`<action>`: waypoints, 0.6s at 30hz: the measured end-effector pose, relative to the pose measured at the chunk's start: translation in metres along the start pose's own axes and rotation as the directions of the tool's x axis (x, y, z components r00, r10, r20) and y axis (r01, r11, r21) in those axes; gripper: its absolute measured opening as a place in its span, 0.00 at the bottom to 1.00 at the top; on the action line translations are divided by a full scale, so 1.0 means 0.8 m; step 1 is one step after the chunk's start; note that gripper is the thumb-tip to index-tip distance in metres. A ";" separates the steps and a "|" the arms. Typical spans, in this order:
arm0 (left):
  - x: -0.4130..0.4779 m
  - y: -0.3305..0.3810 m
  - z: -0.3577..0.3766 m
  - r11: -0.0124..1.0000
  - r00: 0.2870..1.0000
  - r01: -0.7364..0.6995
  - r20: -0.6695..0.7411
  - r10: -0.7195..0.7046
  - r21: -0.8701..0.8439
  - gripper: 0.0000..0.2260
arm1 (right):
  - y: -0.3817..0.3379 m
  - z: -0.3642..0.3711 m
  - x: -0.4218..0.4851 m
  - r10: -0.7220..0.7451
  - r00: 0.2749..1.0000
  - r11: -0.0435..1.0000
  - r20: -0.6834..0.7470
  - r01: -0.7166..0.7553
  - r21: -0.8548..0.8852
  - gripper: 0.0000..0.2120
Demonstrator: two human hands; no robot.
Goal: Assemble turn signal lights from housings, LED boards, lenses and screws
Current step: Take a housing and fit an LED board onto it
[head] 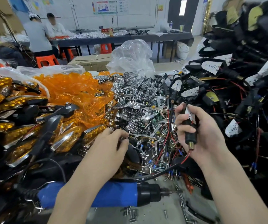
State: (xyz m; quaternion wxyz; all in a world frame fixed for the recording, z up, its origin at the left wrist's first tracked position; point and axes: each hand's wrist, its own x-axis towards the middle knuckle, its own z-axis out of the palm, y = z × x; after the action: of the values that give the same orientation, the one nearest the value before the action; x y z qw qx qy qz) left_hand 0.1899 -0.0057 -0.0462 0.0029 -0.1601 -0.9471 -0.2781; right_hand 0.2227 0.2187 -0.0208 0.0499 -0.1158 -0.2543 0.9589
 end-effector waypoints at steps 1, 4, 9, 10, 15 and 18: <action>0.001 0.003 0.003 1.000 0.999 -0.016 -0.029 0.017 0.006 0.11 | 0.002 0.000 0.001 0.020 1.000 0.999 0.001 -0.019 -0.046 0.06; 0.000 0.016 0.017 0.997 0.995 -0.081 -0.061 0.082 0.016 0.14 | 0.013 0.000 0.004 0.044 0.999 0.968 -0.017 -0.046 -0.248 0.07; 0.001 0.018 0.042 0.986 0.998 -0.058 -0.017 0.062 0.159 0.21 | 0.031 0.004 0.005 -0.048 0.995 0.842 -0.088 -0.007 -0.540 0.11; 0.003 0.017 0.044 0.987 0.999 -0.037 -0.015 0.040 0.159 0.22 | 0.033 0.005 0.005 -0.059 0.993 0.821 -0.104 -0.011 -0.571 0.12; 0.016 0.014 0.046 0.995 0.998 0.035 0.052 -0.040 0.098 0.24 | 0.037 0.009 0.006 -0.067 0.988 0.821 -0.137 -0.024 -0.570 0.11; 0.017 0.016 0.044 0.999 1.000 0.007 0.028 -0.008 0.041 0.23 | 0.037 0.008 0.006 -0.054 0.987 0.827 -0.151 -0.040 -0.561 0.11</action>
State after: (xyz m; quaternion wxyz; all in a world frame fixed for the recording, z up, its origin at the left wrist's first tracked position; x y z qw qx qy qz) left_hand 0.1839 0.0272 -0.0682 -0.0083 -0.1606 -0.9530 -0.2566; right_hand 0.2156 0.1909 -0.0313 0.0374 -0.2011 -0.5204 0.8290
